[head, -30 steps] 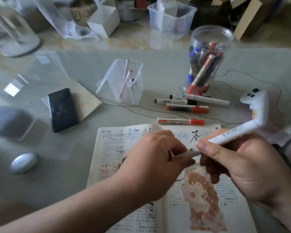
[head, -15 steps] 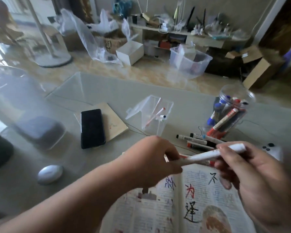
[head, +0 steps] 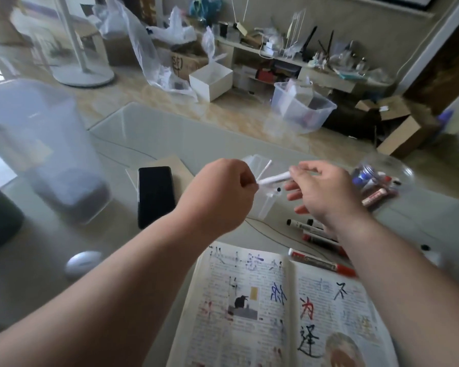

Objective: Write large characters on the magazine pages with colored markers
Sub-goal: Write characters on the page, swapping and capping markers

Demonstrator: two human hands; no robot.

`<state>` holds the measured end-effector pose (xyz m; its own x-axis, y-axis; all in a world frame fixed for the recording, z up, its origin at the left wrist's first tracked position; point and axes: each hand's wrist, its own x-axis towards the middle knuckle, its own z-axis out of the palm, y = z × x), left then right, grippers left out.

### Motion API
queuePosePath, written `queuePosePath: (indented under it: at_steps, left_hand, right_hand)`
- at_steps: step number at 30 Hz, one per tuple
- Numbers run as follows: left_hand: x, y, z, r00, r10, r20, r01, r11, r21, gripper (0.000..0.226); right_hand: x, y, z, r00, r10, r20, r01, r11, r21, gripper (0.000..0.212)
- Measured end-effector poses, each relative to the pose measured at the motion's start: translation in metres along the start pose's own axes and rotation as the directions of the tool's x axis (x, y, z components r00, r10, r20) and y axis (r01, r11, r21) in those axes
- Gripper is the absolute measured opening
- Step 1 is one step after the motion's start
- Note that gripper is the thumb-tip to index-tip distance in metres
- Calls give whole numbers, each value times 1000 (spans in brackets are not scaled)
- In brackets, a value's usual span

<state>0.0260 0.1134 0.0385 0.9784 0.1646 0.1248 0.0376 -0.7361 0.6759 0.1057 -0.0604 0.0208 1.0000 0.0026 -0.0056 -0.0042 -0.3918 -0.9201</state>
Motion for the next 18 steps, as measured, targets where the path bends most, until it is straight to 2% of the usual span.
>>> queuePosePath:
  at_steps: [2,5,8,11,13,18]
  left_hand:
    - [0,1,1,1000,5,7,-5,1000,-1,15]
    - [-2,3,3,1000,17,26,-17,1000,5,13]
    - [-5,7,6,997,39,63,-41,999,21,13]
    - [-8,11,11,995,56,84,-58,998,22,13]
    - [-9,14,16,993,66,101,-70,997,32,11]
    - [-17,22,30,976,107,190,-120,991,58,12]
  right_hand:
    - [-3,8,-7,999,50,-18,-51,996,-74,28]
    - [-13,24,-33,999,-4,-52,-12,950,-313,9]
    - [-25,50,-61,999,37,-1,-30,782,-623,6]
    - [-35,80,-82,984,147,97,-3,562,-827,6]
    - [-40,97,-88,968,183,173,74,448,-891,15]
    - [-43,117,-83,946,166,278,181,441,-879,24]
